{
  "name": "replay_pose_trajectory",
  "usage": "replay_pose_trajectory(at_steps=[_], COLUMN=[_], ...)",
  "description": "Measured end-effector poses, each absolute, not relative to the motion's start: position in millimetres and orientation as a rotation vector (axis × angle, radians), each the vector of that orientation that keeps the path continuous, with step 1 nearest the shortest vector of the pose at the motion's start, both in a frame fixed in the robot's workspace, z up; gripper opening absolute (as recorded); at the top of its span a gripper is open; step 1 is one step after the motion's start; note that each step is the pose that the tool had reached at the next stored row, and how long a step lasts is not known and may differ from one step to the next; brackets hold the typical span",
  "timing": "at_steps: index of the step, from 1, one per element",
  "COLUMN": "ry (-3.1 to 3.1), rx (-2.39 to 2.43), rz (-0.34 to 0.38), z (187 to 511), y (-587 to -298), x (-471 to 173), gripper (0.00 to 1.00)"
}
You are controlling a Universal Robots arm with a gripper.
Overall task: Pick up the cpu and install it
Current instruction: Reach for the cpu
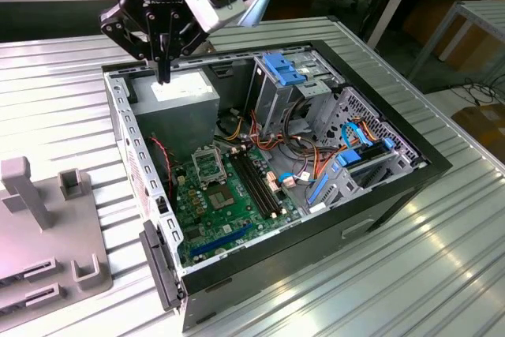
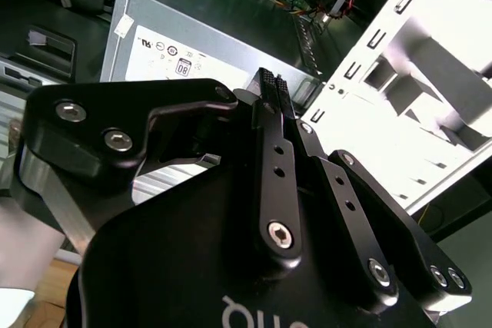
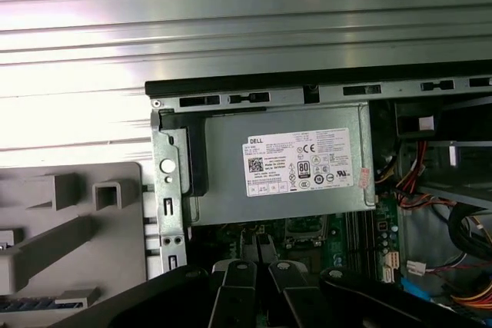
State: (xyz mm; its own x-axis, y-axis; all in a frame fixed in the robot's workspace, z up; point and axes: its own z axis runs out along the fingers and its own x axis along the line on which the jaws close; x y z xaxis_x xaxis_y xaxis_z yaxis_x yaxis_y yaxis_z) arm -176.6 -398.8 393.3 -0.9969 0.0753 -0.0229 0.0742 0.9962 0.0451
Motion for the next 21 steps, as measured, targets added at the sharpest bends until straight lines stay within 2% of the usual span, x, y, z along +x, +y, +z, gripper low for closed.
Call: replay_pose_trajectory(at_steps=[21], ry=[3.114], rx=[0.117], rz=[0.069], z=[393], y=[-399], x=[-188], gripper=[0.15])
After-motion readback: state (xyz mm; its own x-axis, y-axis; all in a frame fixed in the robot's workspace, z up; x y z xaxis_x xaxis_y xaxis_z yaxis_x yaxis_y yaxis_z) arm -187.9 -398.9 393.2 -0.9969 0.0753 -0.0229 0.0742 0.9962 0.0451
